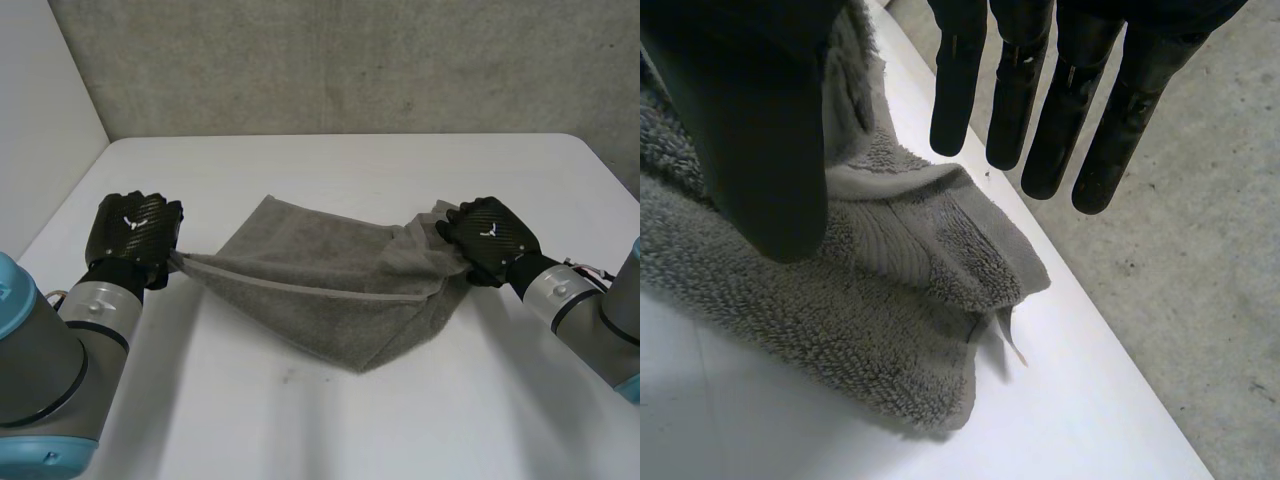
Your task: Fold the towel.
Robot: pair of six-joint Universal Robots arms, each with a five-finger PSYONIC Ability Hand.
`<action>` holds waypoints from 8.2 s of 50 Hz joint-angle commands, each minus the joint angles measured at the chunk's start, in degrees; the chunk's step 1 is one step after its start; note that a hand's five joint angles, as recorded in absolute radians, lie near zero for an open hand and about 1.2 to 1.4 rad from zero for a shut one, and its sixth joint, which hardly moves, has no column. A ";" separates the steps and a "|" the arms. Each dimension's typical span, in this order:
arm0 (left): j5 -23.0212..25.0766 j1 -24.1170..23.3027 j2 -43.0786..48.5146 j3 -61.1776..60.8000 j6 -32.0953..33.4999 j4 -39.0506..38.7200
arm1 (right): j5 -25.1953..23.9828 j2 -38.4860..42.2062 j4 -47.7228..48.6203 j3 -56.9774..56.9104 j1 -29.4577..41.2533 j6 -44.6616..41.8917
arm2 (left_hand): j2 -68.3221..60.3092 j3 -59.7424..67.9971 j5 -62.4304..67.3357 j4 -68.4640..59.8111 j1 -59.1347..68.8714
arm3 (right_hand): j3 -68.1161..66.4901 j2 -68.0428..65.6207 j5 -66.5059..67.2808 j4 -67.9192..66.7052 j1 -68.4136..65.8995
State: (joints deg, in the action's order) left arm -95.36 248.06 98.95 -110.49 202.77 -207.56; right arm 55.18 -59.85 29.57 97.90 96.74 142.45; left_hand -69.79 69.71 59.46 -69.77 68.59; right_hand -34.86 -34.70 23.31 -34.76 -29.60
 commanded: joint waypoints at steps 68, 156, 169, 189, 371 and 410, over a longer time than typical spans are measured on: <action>8.44 7.88 -8.63 11.53 6.31 30.72 | 12.85 -21.88 -62.80 -15.90 -3.14 -16.32 | -10.21 10.29 10.54 -10.23 11.41 | -45.14 -45.30 46.69 -45.24 -50.40; 10.72 10.78 -14.84 -5.17 11.60 41.01 | 16.10 -25.65 -63.94 3.96 -12.80 -35.65 | -10.21 10.29 10.54 -10.23 11.41 | -45.14 -45.30 46.69 -45.24 -50.40; 11.51 10.43 -17.67 -5.62 17.13 36.98 | 15.49 -25.58 -60.18 5.29 -13.34 -35.93 | -10.21 10.29 10.54 -10.23 11.41 | -45.14 -45.30 46.69 -45.24 -50.40; 11.16 8.58 19.79 25.15 17.40 22.02 | 23.31 -2.72 -34.23 -12.38 -3.14 -12.46 | -10.21 10.29 10.54 -10.23 11.41 | -45.14 -45.30 46.69 -45.24 -50.40; 6.77 -15.23 18.38 25.15 -13.19 5.85 | 15.58 -18.46 -11.29 13.62 2.68 17.95 | 57.39 -57.31 -57.06 57.37 -56.19 | 24.86 24.70 -23.31 24.76 19.60; -2.02 -12.95 10.82 23.48 -21.27 11.83 | 14.26 -7.91 -5.67 14.95 -2.08 14.79 | 58.23 -58.16 -57.90 58.21 -57.03 | -18.29 -18.45 19.84 -18.39 -23.54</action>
State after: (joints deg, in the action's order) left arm -97.52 233.32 111.37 -85.89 181.84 -195.58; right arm 69.46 -67.85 24.67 112.43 94.81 157.02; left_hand -10.38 10.39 1.70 -10.32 10.19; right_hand -51.23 -51.31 42.70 -51.37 -44.04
